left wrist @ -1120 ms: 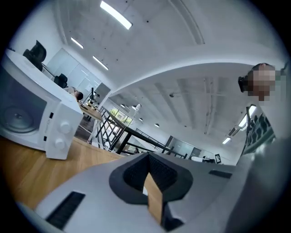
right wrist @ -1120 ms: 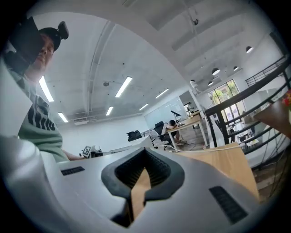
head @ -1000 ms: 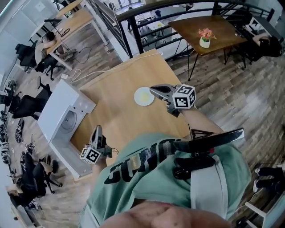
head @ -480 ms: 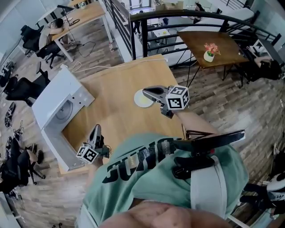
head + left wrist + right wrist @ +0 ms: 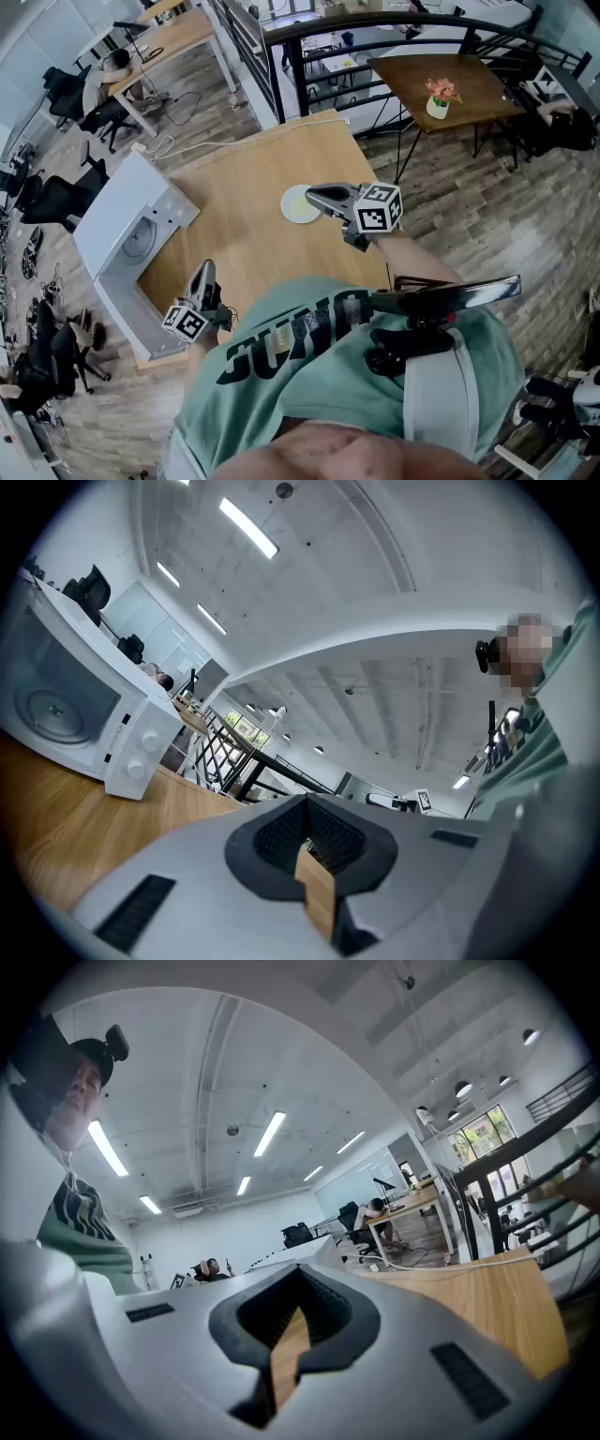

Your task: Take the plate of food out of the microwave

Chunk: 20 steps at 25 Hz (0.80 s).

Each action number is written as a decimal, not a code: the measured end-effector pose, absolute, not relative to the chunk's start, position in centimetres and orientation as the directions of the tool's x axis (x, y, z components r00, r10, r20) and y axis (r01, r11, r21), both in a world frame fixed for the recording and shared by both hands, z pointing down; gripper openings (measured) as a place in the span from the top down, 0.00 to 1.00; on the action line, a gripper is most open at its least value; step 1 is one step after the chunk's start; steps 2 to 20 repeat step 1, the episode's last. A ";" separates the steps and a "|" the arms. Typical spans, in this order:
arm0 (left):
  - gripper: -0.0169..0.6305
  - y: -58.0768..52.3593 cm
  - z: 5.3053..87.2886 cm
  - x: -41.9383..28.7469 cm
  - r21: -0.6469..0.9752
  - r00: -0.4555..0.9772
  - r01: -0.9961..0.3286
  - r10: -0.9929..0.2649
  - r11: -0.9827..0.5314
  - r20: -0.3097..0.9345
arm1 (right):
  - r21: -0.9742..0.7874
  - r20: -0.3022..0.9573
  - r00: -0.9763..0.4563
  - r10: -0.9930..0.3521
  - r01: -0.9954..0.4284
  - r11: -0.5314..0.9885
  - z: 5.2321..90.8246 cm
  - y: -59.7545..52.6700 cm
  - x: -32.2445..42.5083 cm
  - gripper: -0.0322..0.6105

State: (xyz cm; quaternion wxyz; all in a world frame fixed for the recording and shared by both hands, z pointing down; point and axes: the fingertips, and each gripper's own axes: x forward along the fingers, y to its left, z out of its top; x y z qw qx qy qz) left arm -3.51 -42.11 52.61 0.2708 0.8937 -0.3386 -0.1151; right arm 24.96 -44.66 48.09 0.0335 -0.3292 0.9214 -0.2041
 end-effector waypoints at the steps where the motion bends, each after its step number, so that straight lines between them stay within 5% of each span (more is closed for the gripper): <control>1: 0.97 -42.0 52.5 -3.1 0.562 0.746 -0.542 -0.665 -0.625 -0.020 | -0.399 0.071 -0.781 -0.621 -0.593 0.700 48.1 -44.6 25.2 0.94; 20: 0.97 -42.0 52.5 -3.1 0.562 0.746 -0.542 -0.665 -0.625 -0.020 | -0.399 0.071 -0.781 -0.621 -0.593 0.700 48.1 -44.6 25.2 0.94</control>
